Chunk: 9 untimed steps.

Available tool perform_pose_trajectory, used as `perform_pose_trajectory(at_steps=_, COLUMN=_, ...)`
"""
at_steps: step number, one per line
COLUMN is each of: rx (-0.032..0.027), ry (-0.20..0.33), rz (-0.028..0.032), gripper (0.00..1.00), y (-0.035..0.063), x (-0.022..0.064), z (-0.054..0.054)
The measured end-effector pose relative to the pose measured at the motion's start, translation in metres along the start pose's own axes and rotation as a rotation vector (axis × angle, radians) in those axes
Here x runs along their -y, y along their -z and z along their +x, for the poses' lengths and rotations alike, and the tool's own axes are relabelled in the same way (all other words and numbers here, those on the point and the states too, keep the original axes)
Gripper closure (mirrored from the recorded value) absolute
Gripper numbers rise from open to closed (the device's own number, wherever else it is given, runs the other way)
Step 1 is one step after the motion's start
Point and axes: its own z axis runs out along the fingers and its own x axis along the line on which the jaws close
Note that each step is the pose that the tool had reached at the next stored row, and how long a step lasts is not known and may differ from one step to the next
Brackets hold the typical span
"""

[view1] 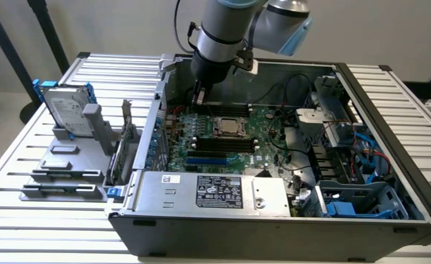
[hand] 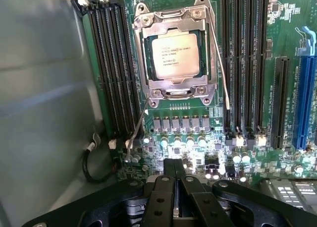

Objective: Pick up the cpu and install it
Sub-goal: 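Install the first cpu locking lever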

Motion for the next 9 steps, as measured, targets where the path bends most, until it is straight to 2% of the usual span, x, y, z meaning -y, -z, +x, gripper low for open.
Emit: perform_pose_trajectory(at_steps=9, rx=-0.0396, ry=-0.092, rz=-0.0143, gripper=0.89, y=-0.0028, x=-0.0003, z=-0.0006)
